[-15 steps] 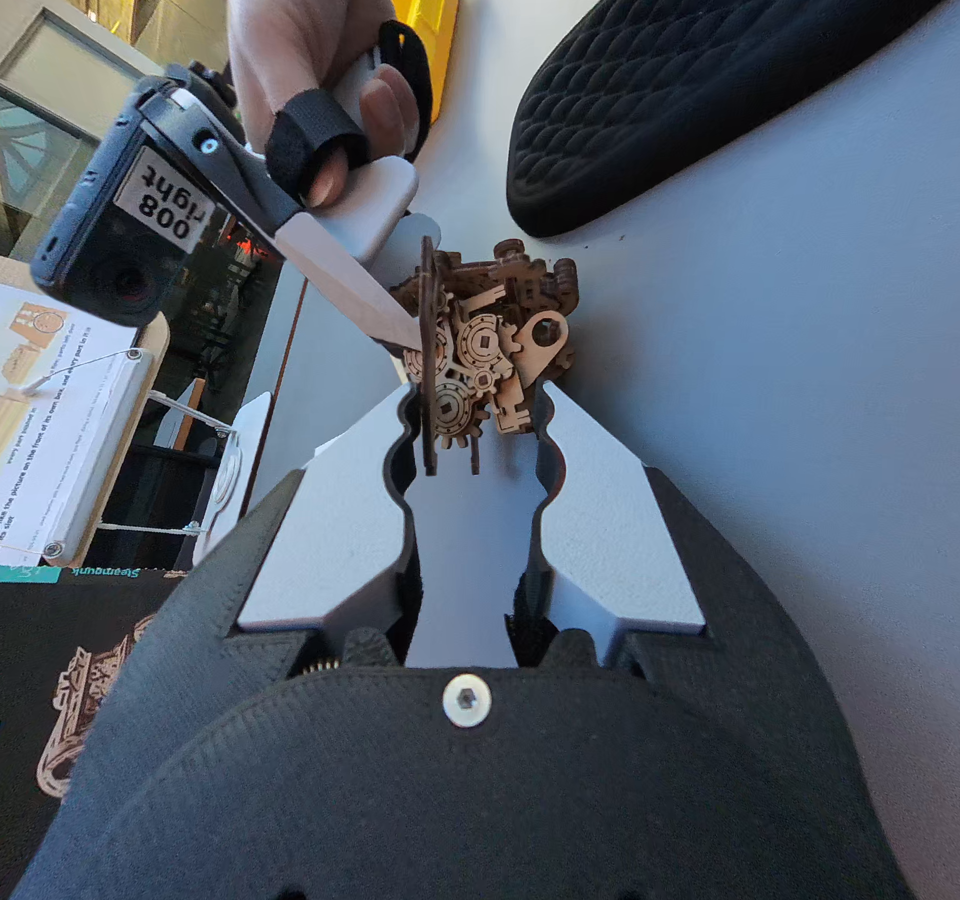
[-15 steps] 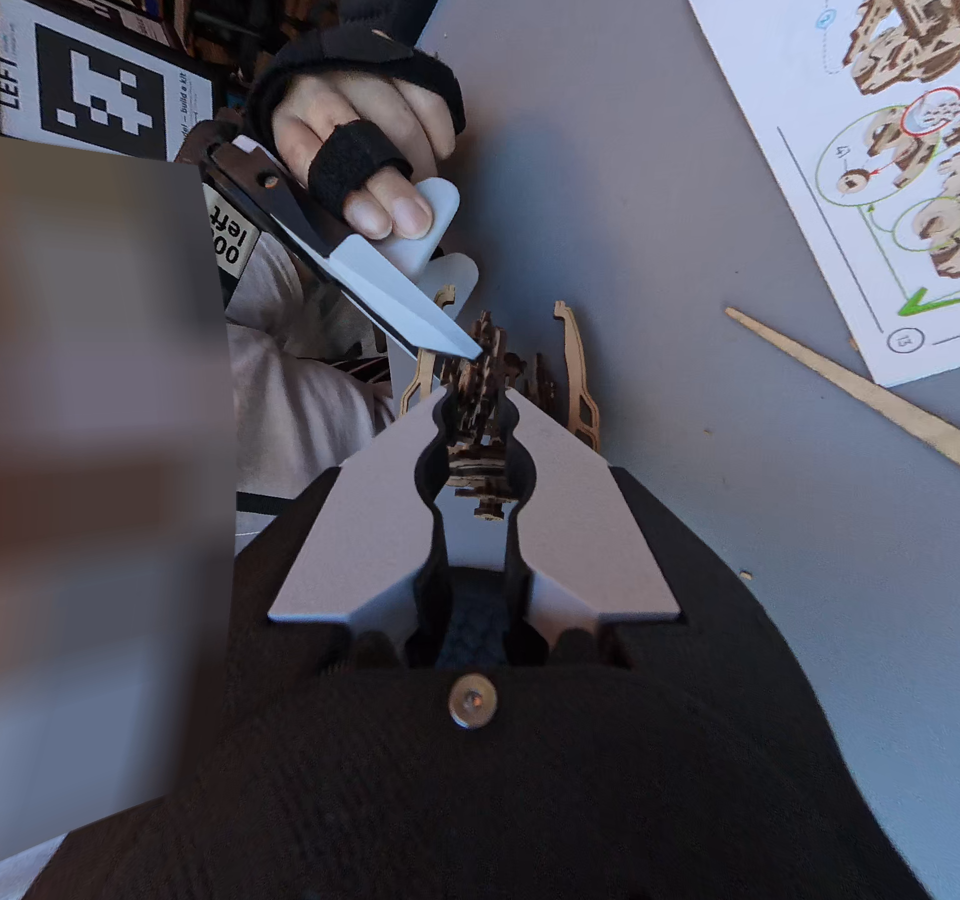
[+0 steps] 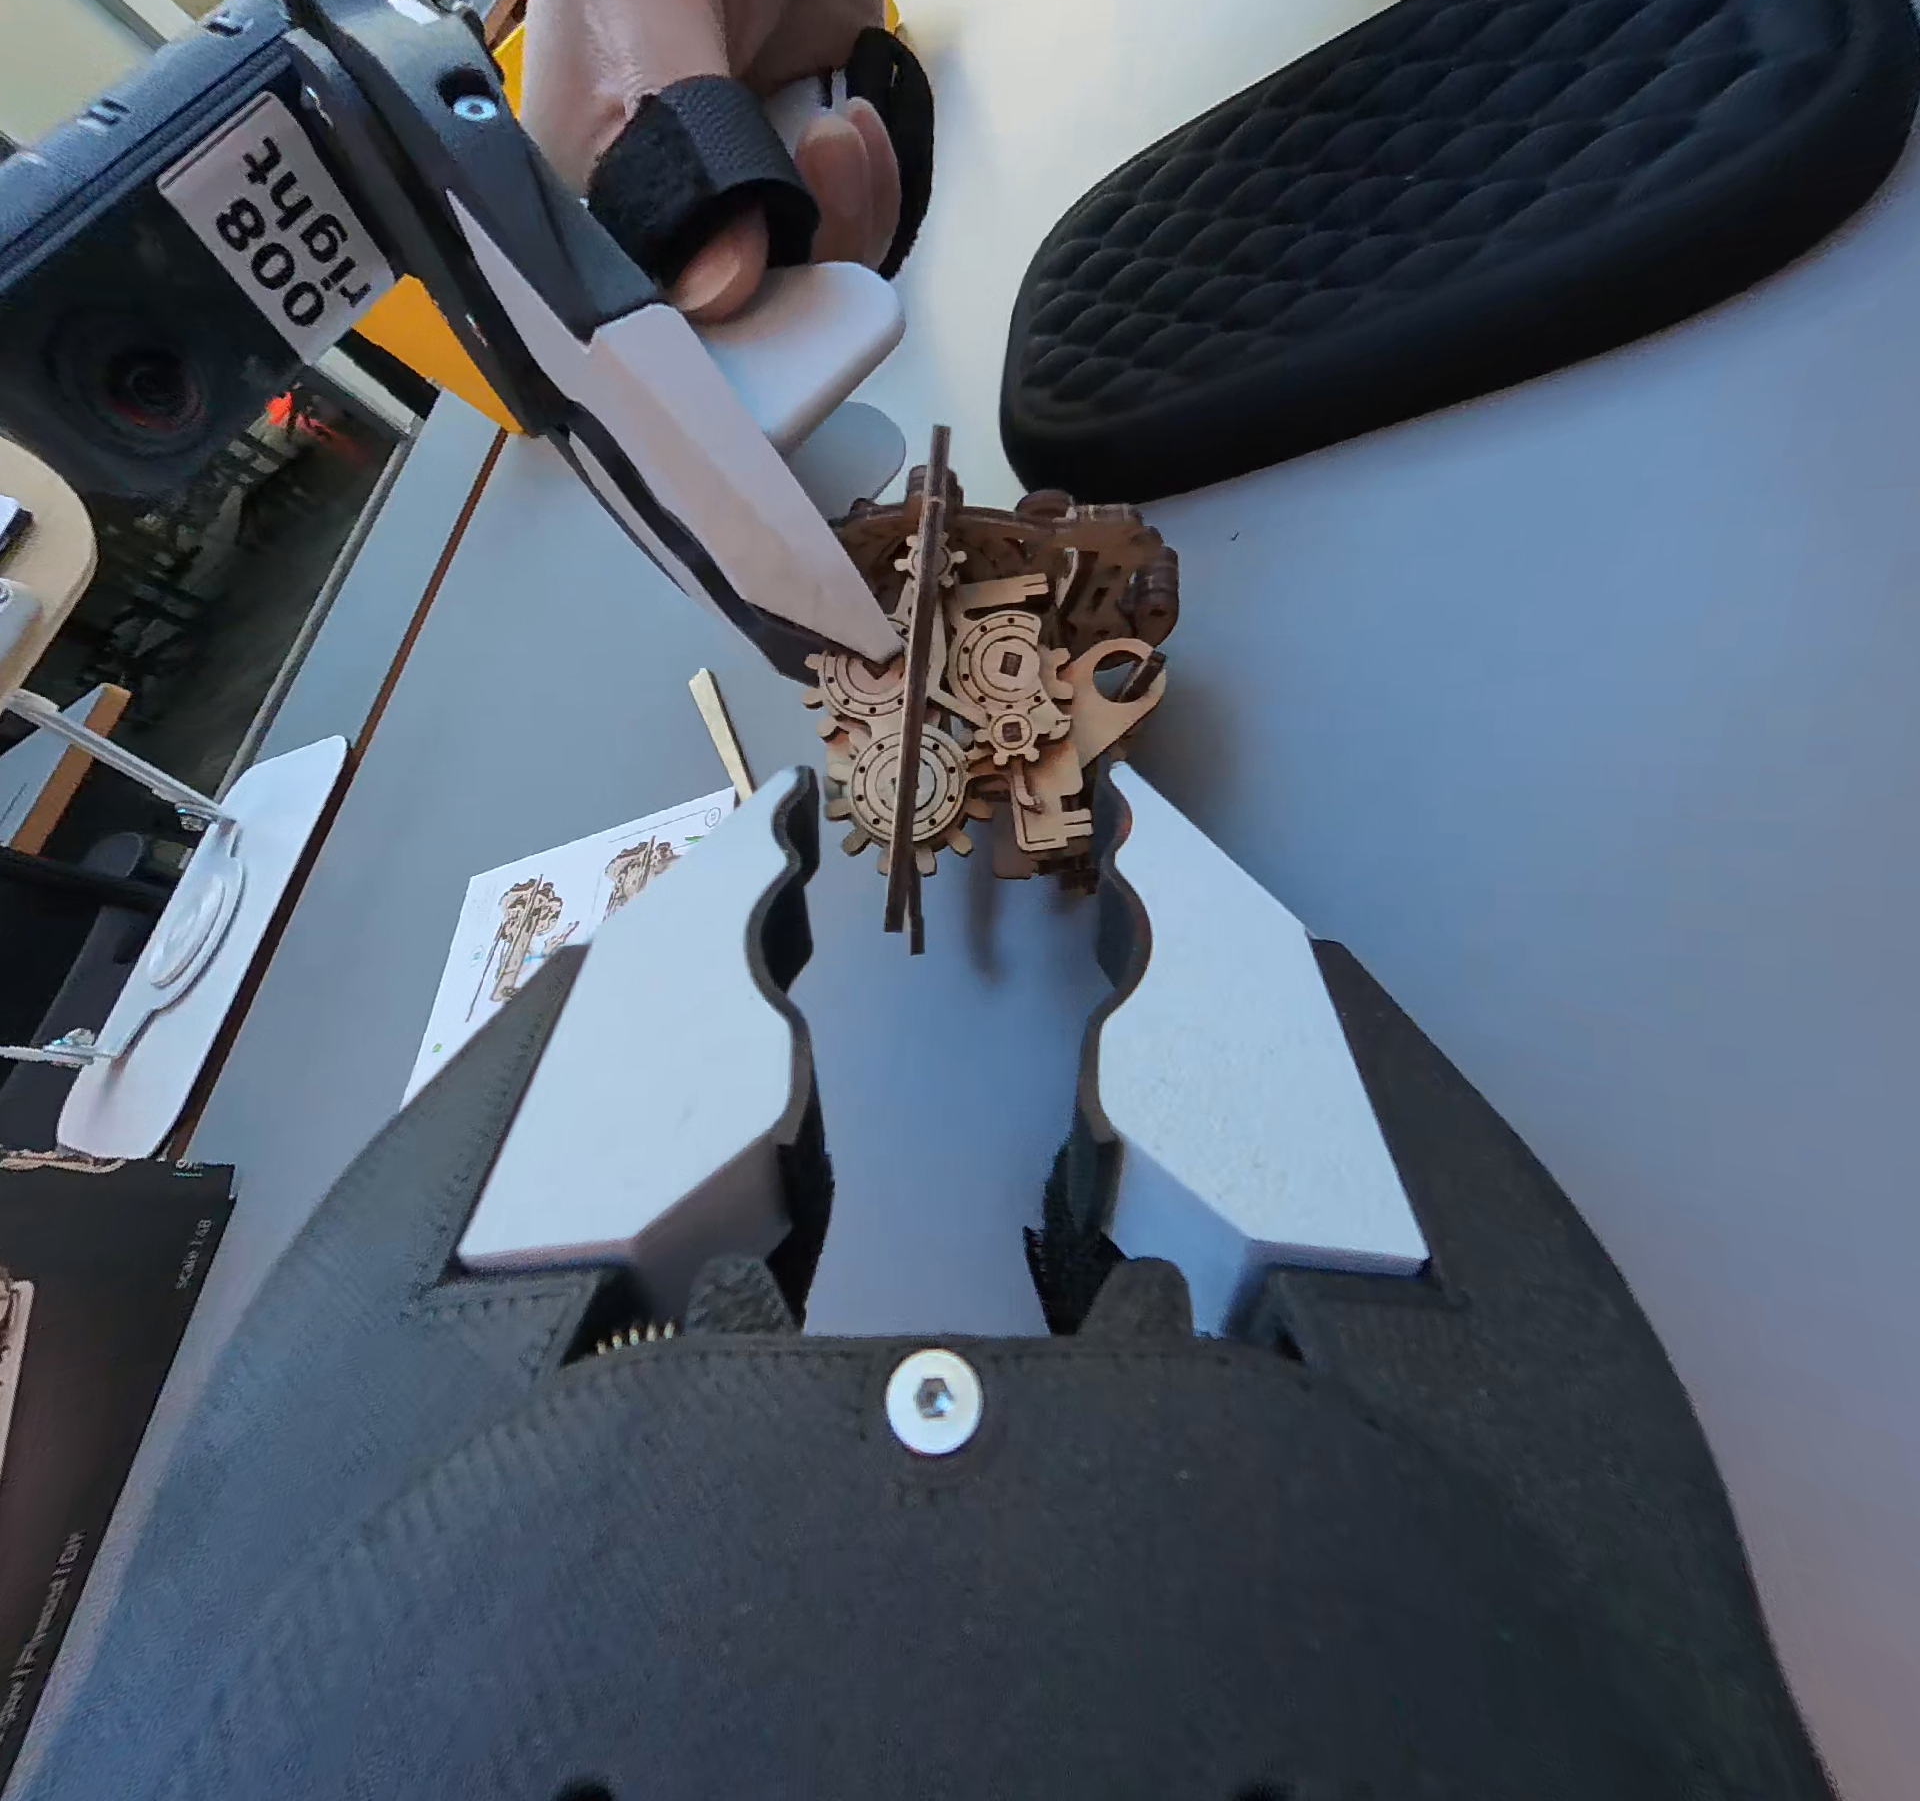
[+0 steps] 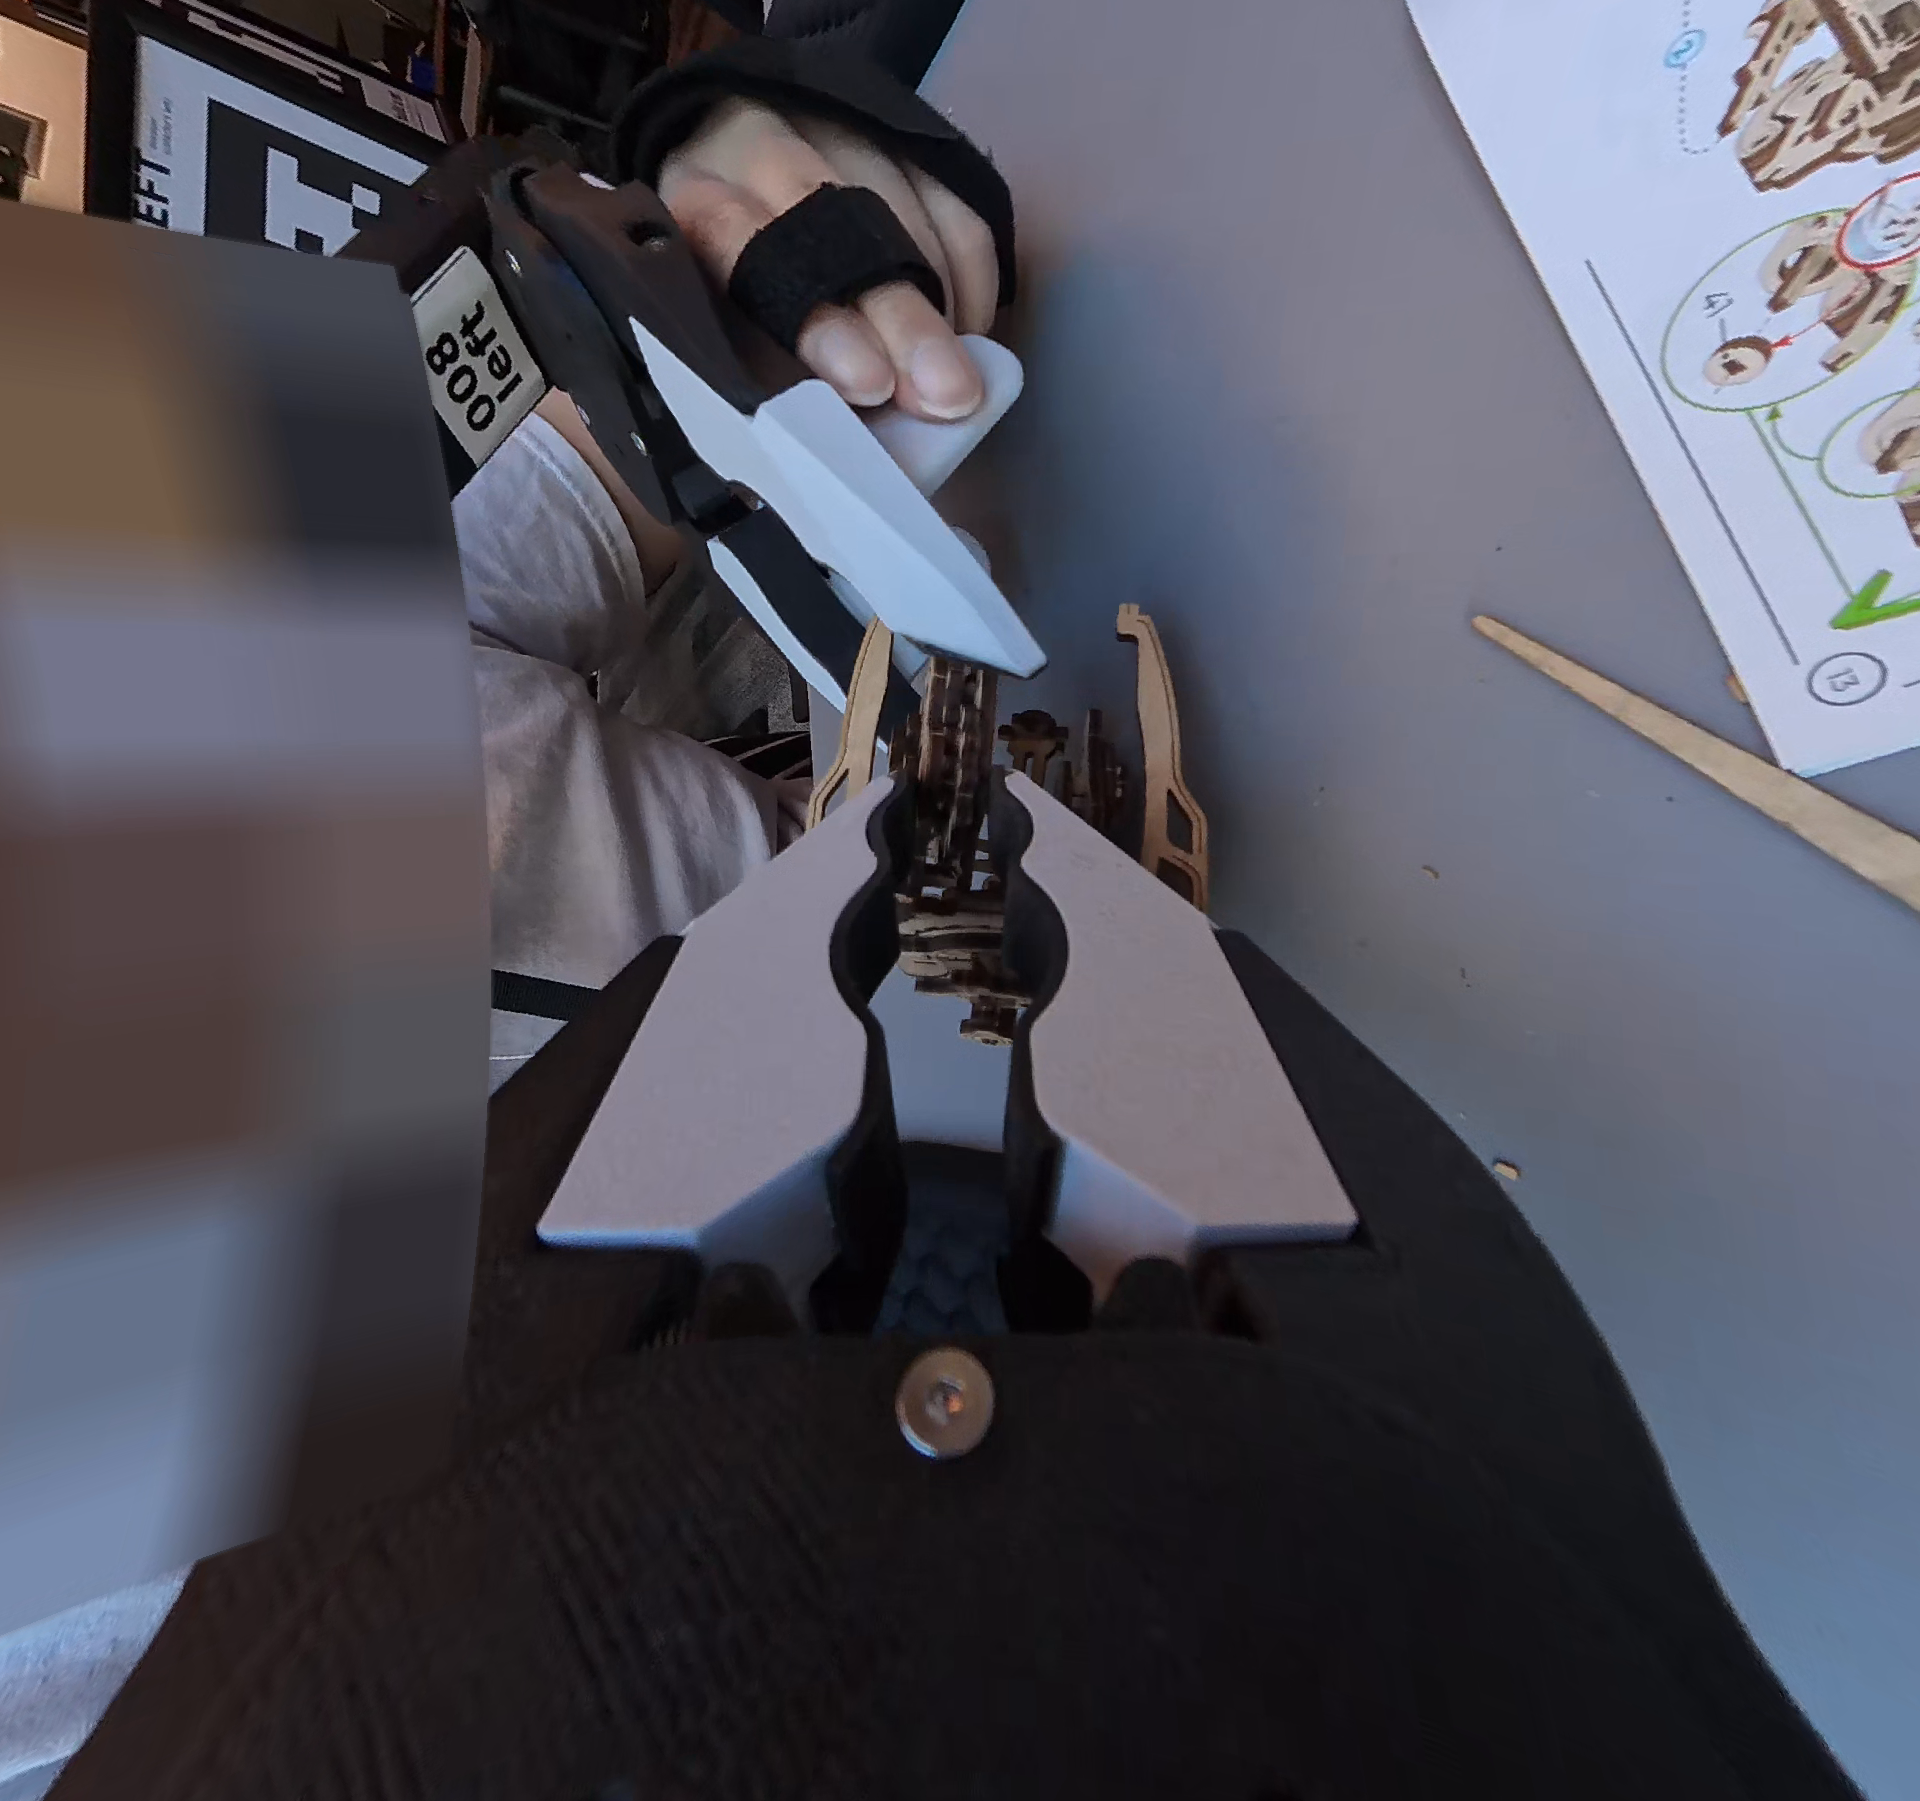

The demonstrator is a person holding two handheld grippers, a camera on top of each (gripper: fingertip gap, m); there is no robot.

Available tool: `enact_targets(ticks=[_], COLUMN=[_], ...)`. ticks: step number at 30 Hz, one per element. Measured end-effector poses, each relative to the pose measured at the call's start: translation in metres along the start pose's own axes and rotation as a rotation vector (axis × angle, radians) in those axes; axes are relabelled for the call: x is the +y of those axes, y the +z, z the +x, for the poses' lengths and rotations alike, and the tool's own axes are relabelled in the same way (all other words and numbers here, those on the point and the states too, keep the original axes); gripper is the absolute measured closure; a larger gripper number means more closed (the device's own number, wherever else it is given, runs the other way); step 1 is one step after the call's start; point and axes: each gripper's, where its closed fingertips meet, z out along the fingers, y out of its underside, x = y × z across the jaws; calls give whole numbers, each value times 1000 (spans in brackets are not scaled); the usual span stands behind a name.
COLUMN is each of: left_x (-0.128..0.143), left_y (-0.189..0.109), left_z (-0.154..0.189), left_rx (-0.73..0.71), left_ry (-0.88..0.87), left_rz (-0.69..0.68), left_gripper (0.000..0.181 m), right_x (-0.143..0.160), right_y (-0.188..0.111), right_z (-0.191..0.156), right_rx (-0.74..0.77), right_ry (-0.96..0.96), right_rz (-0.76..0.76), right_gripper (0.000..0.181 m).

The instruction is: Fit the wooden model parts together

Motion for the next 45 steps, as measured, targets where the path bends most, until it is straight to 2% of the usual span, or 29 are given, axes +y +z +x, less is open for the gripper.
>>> enact_targets(ticks=[7, 9, 12, 13, 15, 18, 22, 24, 26, 29, 36, 39, 42, 45], left_x=[0, 0, 0, 0, 1, 1, 0, -1, -1, -2, -6, -5, -5, -3], left_y=[0, 0, 0, -1, -1, -3, -2, -2, -1, -1, 0, 1, 3, 5], left_z=[0, 0, 1, 0, -2, -3, -2, -1, 0, 2, 1, -1, -2, -1], left_rx=[6, 1, 3, 0, -7, -11, -13, -13, -17, -25, -37, -43, -36, -32], left_ry=[35, 50, 64, 62, 62, 66, 76, 83, 97, 113, 130, 142, 147, 184], left_rz=[12, 14, 14, 15, 15, 15, 18, 17, 10, 10, 0, -18, -35, -58], left_gripper=[132, 132, 132, 132, 132, 132, 132, 132, 131, 132, 131, 131, 131, 132], right_x=[-3, -7, -9, -9, -9, 5, 23, 24, 23, 33, 41, 46, 47, 47], right_y=[-1, -5, -18, -23, -33, -35, -21, -21, -23, -14, -23, -18, -19, -21], right_z=[0, -1, -7, -6, -5, -16, -15, -20, -22, -19, -23, -23, -28, -28], right_rx=[-11, -22, -16, 27, 151, 299, 492, 572, 668, 750, 830, 841, 870, 864], right_ry=[-45, -57, -152, -216, -403, -716, -871, -924, -954, -978, -964, -957, -995, -988], right_rz=[20, 51, 107, 137, 206, 292, 320, 371, 420, 383, 467, 457, 456, 436], right_gripper=[169, 151, 150, 148, 129, 114, 94, 92, 95, 103, 120, 139, 171, 173])
